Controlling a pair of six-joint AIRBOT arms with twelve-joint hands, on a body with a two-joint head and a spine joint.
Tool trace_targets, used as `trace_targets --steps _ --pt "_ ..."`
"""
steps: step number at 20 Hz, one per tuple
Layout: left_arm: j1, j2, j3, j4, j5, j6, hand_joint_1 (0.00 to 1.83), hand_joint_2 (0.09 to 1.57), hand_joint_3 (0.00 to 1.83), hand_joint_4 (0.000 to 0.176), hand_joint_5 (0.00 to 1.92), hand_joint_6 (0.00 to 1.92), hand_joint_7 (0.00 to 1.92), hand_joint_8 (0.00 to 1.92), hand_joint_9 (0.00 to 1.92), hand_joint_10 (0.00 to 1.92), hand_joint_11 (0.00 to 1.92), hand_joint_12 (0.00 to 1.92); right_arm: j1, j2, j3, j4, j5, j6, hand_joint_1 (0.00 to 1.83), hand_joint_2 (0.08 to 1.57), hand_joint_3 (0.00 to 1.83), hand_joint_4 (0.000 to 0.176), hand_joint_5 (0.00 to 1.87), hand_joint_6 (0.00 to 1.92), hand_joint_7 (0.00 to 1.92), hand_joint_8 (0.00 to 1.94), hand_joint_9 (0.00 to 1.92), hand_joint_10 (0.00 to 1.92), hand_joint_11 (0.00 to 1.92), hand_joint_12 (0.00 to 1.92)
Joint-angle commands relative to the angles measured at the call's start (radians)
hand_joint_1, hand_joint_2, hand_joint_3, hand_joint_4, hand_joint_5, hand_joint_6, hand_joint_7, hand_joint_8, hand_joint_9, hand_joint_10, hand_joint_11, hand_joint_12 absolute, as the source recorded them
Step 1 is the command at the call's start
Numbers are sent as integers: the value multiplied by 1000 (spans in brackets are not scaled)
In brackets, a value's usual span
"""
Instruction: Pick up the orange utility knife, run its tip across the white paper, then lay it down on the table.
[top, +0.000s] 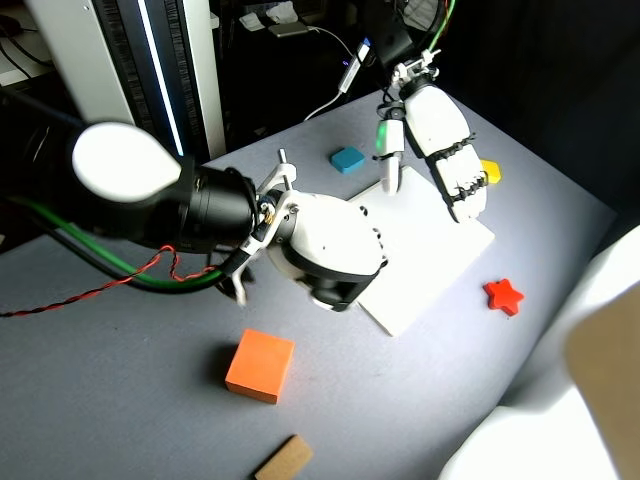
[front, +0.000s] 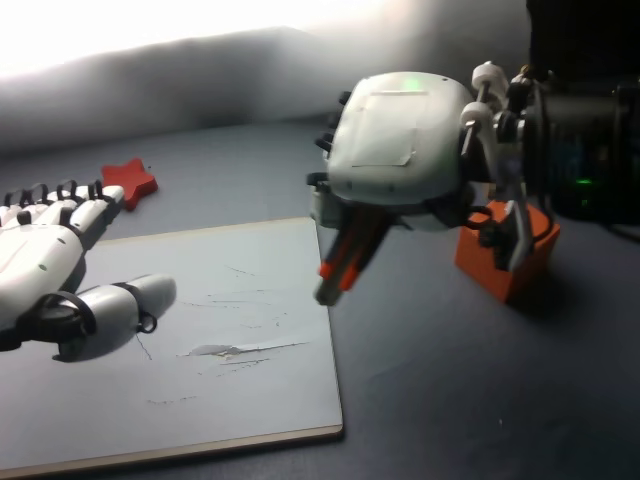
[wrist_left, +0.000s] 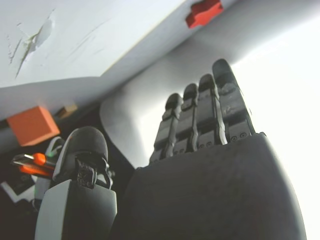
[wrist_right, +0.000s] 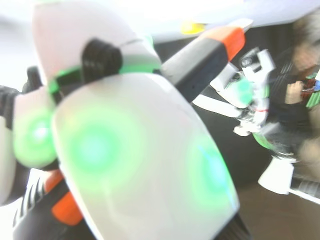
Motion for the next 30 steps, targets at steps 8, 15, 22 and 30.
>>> trace_targets --steps 8,15,22,30 --pt "4 16 74 32 -62 -8 4 1331 0 0 0 0 4 1 13 4 0 343 -129 -127 84 585 443 -894 1586 1299 0 176 1372 1921 1502 1941 1589 1921 1637 1921" --pt "33 19 114 33 -57 -30 22 1332 0 0 0 0 0 0 13 2 0 328 -171 -223 140 655 546 -1064 1585 1293 0 176 1359 1921 1495 1941 1587 1921 1639 1921" --pt "47 19 135 33 -56 -39 32 1331 0 0 0 0 0 0 18 4 0 288 -189 -371 358 635 677 -1084 1574 1303 0 176 1376 1921 1506 1941 1600 1921 1646 1921" --pt "48 19 138 33 -52 -41 23 1334 0 0 0 0 0 0 11 3 0 286 -194 -468 469 407 738 -1049 1568 1306 0 176 1370 1921 1500 1941 1590 1921 1638 1921"
